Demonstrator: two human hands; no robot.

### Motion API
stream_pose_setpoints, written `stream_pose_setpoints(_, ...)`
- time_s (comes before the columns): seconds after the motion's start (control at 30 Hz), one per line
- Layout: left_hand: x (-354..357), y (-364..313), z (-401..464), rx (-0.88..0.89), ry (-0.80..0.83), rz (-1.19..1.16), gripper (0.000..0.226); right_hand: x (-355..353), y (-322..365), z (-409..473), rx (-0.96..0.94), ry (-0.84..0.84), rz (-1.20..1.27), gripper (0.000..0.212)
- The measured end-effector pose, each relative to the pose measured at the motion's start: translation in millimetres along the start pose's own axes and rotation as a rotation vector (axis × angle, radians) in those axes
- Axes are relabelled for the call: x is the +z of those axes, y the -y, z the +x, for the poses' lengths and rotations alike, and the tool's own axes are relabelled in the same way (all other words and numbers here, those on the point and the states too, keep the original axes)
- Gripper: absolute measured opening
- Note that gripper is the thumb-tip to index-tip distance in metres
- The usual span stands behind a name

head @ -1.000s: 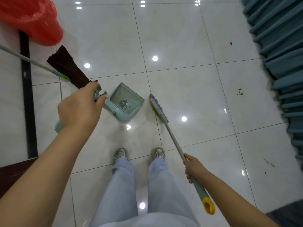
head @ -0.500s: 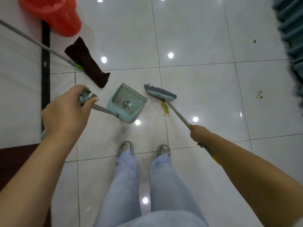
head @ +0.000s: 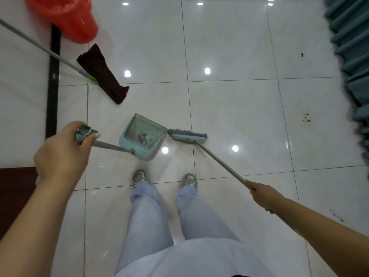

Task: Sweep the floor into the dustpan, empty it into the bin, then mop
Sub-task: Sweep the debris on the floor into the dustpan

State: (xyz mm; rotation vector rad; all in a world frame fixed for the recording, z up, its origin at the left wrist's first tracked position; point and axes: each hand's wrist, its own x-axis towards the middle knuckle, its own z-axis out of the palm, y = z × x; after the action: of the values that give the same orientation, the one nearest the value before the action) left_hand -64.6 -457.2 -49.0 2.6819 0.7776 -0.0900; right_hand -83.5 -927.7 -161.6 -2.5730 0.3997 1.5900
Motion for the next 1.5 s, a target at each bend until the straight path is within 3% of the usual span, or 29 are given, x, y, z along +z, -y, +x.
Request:
stream_pose_setpoints(0.2,7,-2,-12,0.051,0.046,0.026,0.036,14,-9,-17,0.085,-0.031,0.272,0.047)
stream_pose_setpoints(0.57,-7,40,20,0.217,0.101,0.068,0.034,84,147,-34,0.160,0.050,0.667,0.046)
stream_pose_setpoints(0.77,-25,75,50,0.357,0.129,0.123,0.037,122,193,-73,0.188,0.112,0.859,0.037)
stream_pose_setpoints(1.1,-50,77,82,0.547,0.115,0.137,0.035,135,177,-122,0.255,-0.038,1.021,0.043)
stream_pose_setpoints(1.3,-59,44,94,0.579,0.081,0.116,0.035,118,167,-136,0.274,-0.074,1.039,0.026)
stream_pose_setpoints(1.5,-57,-10,107,0.585,0.109,0.054,0.035,86,145,-130,0.268,-0.073,1.108,0.030)
